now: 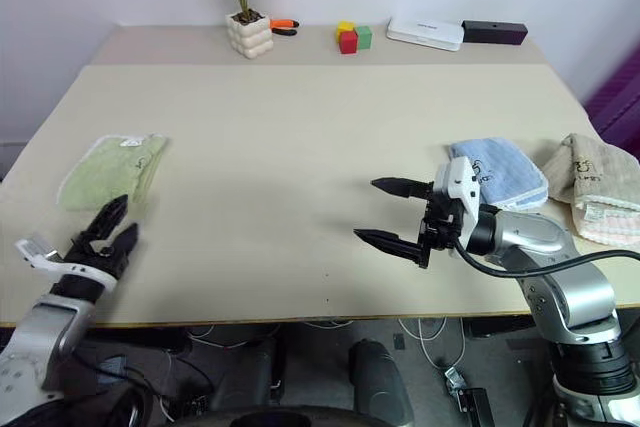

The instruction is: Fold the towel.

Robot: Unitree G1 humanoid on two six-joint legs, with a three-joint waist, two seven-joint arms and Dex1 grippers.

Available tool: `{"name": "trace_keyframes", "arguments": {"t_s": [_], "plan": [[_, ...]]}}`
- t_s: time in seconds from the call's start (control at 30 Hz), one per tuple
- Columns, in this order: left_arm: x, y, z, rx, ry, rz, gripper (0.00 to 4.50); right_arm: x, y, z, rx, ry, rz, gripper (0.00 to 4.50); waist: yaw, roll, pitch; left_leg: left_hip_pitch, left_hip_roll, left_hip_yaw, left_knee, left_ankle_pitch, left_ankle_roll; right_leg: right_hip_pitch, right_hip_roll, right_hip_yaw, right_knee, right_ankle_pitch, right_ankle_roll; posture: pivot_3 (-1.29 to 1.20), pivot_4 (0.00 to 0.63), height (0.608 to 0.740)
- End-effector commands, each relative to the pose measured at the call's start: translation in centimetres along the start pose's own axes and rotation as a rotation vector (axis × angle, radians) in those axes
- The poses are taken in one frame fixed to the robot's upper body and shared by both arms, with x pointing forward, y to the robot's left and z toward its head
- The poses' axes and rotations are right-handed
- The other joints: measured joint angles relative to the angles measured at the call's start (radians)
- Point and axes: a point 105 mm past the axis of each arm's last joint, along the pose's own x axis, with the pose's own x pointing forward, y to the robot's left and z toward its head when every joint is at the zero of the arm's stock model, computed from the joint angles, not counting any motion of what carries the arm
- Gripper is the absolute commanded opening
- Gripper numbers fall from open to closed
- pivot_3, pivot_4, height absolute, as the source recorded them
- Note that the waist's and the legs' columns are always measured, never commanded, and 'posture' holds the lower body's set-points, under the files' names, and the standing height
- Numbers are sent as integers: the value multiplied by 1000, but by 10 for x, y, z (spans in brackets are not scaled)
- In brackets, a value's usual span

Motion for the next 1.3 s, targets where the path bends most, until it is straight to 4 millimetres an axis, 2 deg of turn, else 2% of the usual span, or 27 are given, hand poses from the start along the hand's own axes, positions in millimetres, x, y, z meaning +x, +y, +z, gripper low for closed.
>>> {"name": "trace_keyframes", "arguments": {"t_s": [0.03, 0.1, 0.17, 0.27, 0.33, 0.4, 0.47, 0.57, 0.67, 0.77, 0.9, 1.07, 1.2, 1.3], "plan": [[-13, -19, -56, -101, 332, -104, 4459, 3, 2, 10, -36, -41, 23, 4500, 2, 0, 0, 0, 0, 0, 0, 0, 0, 0, -1, 0, -1, 0, 0, 0, 150, 740], [-22, -24, -77, -100, 462, -119, 4459, 5, 1, 11, -39, -44, 27, 4500, 1, 0, 0, 0, 0, 0, 0, 0, 0, -2, -2, 0, -2, 0, -1, 0, 150, 740], [-25, -24, -87, -10, 548, -110, 4459, 7, -2, 12, -41, -48, 29, 4500, 2, 1, 0, 0, 0, 2, -1, 0, 0, -4, -3, 0, -3, 1, -2, 0, 150, 740], [-2, -37, -71, 371, 482, -207, 4459, 10, -9, 15, -43, -74, 6, 4500, 4, 1, 0, 0, 0, 2, -1, -1, -1, -5, -3, 0, -4, 2, -5, 0, 150, 740], [14, -54, -57, 473, 440, -309, 4459, 11, -15, 13, -55, -74, -17, 4500, 5, 1, 0, 0, 0, 2, -3, -2, -4, -6, -3, 0, -7, 4, -8, 0, 150, 740], [28, -68, -49, 656, 427, -399, 4459, 10, -21, 10, -61, -68, -35, 4500, 4, 1, 0, -1, 0, 2, -4, -2, -4, -5, -3, 0, -10, 4, -9, 0, 150, 740], [40, -76, -46, 825, 445, -459, 4459, 8, -29, 10, -66, -71, -61, 4500, 2, 2, 0, -2, 0, 5, -7, -1, -3, -5, -3, 0, -15, 6, -12, 0, 150, 740], [52, -90, -44, 956, 467, -541, 4459, 2, -40, 12, -92, -73, -104, 4500, 2, 1, 0, -4, -1, 9, -10, -1, 1, -4, -4, 3, -18, 6, -12, 0, 150, 740], [62, -105, -45, 1025, 462, -601, 4459, -2, -51, 9, -100, -69, -156, 4500, 2, 1, 1, -6, 0, 9, -10, -1, 2, -5, -1, 3, -17, 7, -11, 0, 150, 740], [66, -121, -51, 1000, 432, -677, 4459, -7, -64, 8, -129, -75, -225, 4500, 3, 1, 1, -5, 2, 8, -10, -1, 2, -6, 2, 2, -14, 6, -9, 0, 150, 740], [76, -122, -62, 1048, 422, -678, 4459, -32, -80, 4, -144, -35, -258, 4500, 4, 1, 1, -3, 2, 7, -7, -1, 2, -6, 2, 3, -6, 5, -4, 0, 150, 740], [85, -122, -63, 1070, 447, -695, 4459, -54, -94, 9, -149, -6, -277, 4500, 5, 1, 2, -2, 2, 6, -3, -1, 2, -5, 3, 3, -2, 4, -3, 0, 150, 740], [95, -114, -67, 1079, 449, -677, 4459, -62, -97, 0, -141, 14, -292, 4500, 4, 1, 2, -2, 2, 6, -3, -1, 2, -5, 4, 2, -2, 4, -2, 0, 150, 740], [96, -115, -71, 1060, 437, -678, 4459, -56, -94, 4, -146, 1, -288, 4500, 4, 1, 2, -2, 2, 6, -3, -1, 2, -5, 3, 3, -2, 6, 1, 0, 150, 740]]}}
